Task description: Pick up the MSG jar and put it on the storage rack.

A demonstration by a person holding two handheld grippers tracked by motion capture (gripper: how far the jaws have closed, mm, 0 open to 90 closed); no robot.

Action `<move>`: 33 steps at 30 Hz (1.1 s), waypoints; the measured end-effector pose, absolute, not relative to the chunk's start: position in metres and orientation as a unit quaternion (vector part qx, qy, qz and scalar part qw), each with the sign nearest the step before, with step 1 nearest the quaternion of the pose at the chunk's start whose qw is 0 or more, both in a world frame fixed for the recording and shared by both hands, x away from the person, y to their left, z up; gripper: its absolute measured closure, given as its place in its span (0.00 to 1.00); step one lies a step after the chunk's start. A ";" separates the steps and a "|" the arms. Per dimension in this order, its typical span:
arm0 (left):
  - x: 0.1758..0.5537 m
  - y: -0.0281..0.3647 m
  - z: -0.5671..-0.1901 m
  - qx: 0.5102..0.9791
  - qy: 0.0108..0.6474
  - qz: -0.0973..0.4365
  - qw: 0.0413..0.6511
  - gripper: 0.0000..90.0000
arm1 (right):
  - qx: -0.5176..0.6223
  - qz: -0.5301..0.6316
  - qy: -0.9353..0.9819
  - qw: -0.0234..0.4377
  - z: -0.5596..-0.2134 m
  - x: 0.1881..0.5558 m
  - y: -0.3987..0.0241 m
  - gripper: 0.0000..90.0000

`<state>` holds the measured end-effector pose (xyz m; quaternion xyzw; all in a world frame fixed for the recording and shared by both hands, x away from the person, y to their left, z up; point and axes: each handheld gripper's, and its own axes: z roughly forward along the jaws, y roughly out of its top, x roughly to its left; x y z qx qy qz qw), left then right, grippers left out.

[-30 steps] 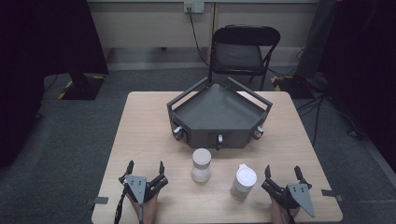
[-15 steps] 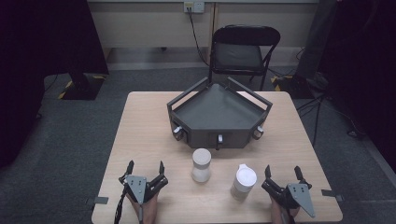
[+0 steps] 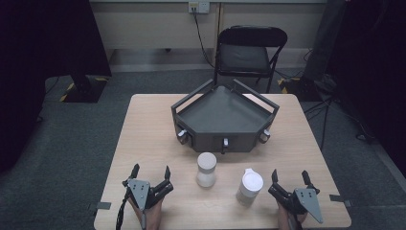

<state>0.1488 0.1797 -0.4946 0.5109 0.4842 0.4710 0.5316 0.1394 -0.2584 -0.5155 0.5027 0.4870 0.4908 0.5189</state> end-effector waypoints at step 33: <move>0.165 0.142 -0.435 0.562 0.419 0.392 0.597 0.00 | 0.504 0.490 0.486 0.520 -0.515 0.139 -0.258 0.02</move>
